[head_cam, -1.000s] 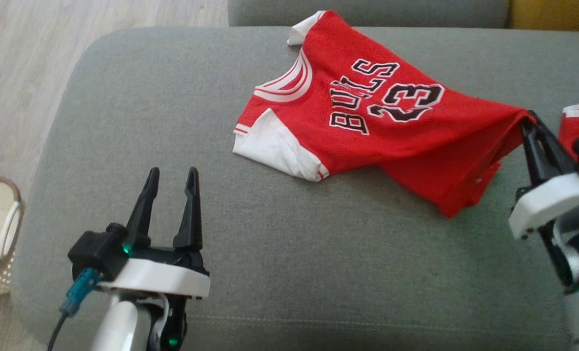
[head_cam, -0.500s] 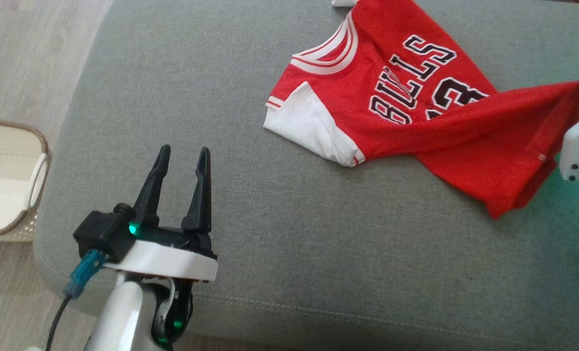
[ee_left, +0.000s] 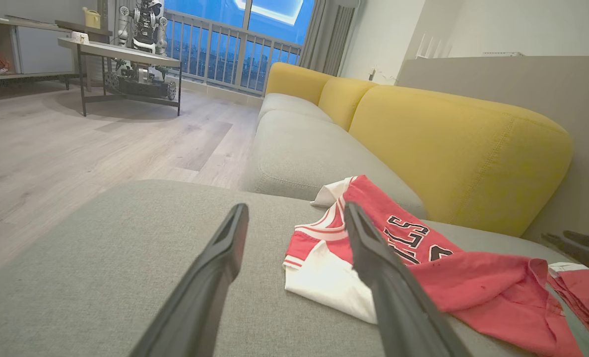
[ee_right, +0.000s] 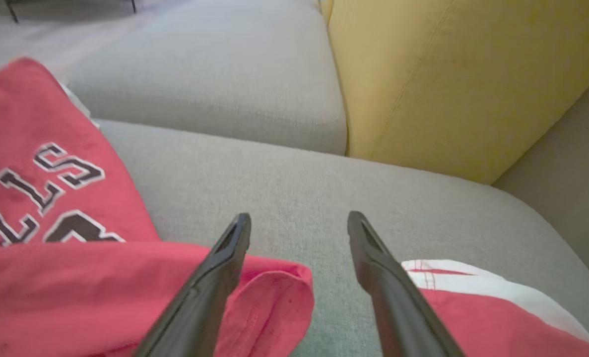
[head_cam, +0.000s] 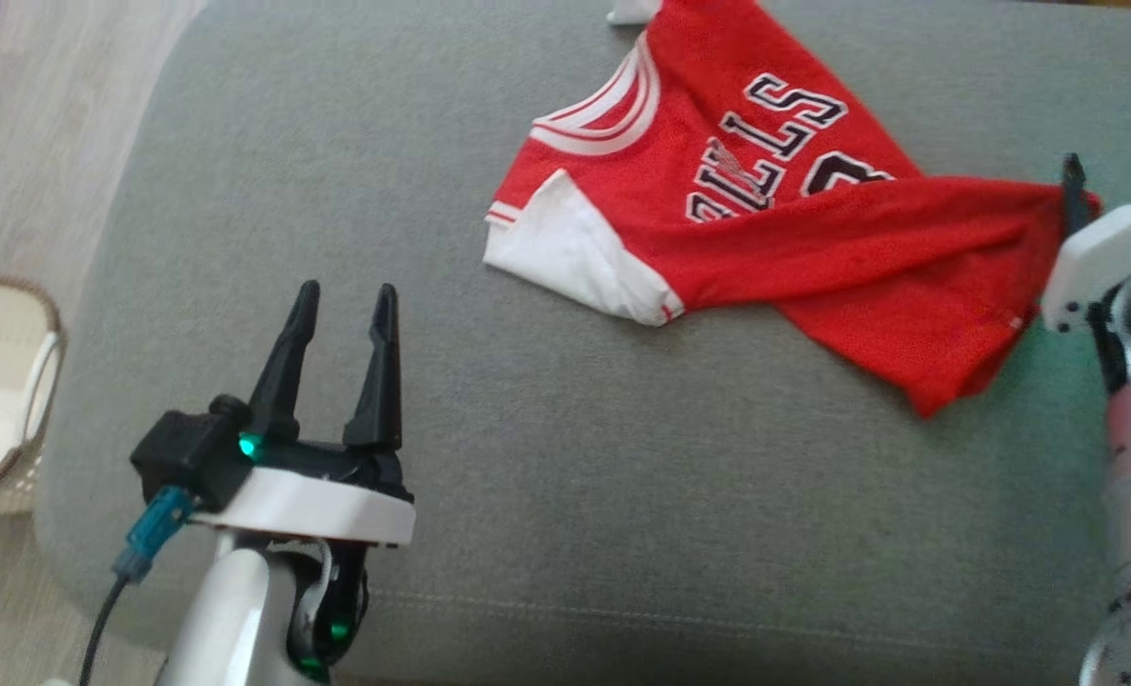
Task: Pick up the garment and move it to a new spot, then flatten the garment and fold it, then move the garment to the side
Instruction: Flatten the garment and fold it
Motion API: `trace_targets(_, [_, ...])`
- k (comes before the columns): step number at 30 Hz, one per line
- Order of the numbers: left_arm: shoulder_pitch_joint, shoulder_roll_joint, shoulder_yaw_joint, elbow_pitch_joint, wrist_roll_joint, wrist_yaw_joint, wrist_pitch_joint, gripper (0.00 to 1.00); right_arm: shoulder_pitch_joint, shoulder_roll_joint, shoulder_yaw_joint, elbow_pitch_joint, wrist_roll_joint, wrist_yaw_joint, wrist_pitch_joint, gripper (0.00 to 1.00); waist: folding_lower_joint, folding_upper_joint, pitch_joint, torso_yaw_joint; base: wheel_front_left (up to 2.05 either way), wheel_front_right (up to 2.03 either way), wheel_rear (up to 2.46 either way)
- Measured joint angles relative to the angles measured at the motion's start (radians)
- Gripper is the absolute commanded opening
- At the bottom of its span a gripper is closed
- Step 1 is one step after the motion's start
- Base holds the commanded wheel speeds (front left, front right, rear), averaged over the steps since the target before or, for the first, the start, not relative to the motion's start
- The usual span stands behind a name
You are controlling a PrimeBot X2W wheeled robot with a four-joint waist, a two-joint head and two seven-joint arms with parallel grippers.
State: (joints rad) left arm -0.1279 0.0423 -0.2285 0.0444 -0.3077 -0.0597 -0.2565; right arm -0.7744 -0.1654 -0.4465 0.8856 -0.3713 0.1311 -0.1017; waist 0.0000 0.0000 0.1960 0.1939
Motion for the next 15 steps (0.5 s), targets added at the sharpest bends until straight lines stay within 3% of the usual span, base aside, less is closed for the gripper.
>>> trace_targets(8, [0.025, 0.000, 0.038, -0.012, 0.007, 0.016, 0.000, 1.00, 0.070, 0.096, 0.111, -0.168, 0.171, 0.000, -0.106, 1.00, -0.0001, 0.0000, -0.053, -0.086, 0.00, 0.00, 0.00])
trace_targets(15, [0.043, 0.000, 0.049, -0.026, 0.007, 0.024, 0.000, 1.00, 0.368, 0.103, 0.294, -0.461, 0.430, 0.000, -0.111, 1.00, -0.0001, 0.0000, -0.080, -0.158, 0.00, 0.00, 0.00])
